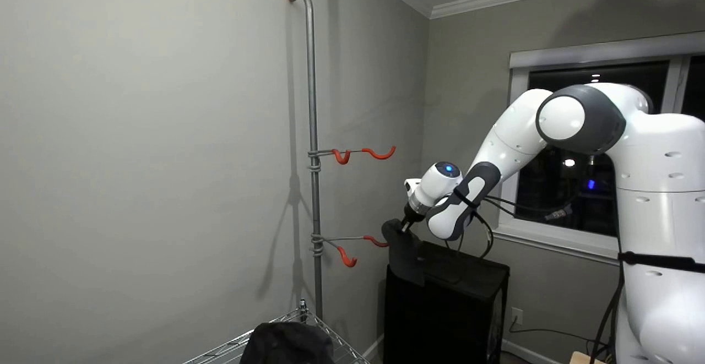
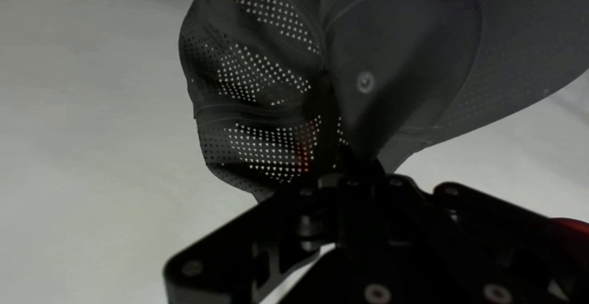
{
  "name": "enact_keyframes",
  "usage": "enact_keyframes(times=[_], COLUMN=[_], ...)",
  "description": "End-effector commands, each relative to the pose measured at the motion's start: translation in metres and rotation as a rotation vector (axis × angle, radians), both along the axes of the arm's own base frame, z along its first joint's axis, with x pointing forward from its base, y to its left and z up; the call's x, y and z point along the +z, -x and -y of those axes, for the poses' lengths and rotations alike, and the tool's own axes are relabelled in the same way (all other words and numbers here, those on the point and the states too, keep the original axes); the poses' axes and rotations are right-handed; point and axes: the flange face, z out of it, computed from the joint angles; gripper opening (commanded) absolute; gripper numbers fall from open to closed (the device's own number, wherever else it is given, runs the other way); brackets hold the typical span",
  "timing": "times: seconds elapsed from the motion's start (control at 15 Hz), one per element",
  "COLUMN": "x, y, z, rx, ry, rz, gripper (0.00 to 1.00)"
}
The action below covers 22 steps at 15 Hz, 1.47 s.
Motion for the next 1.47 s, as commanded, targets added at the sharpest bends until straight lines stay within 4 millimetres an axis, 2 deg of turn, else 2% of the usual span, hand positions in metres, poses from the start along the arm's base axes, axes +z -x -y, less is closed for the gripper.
enact_keyframes(times=[0.0, 0.07, 0.4, 0.73, 0.93, 1.07, 1.2, 1.4], x=[0.000, 0.001, 0.003, 0.023, 0.034, 0.041, 0.049, 0.064], y=[-0.007, -0.008, -0.008, 0.002, 0.007, 0.009, 0.011, 0.021], z=[-0.003, -0.003, -0.005, -0.013, -0.025, -0.042, -0.066, -0.120], rx=[-0.010, -0.012, -0.016, -0.083, -0.134, -0.147, -0.126, -0.067], ry=[0.017, 0.020, 0.035, -0.023, -0.063, -0.072, -0.069, -0.051], rz=[-0.006, -0.005, 0.000, 0.021, 0.011, 0.002, 0.003, 0.009], gripper=[0.30, 0.32, 0.62, 0.95, 1.00, 1.00, 1.00, 1.00])
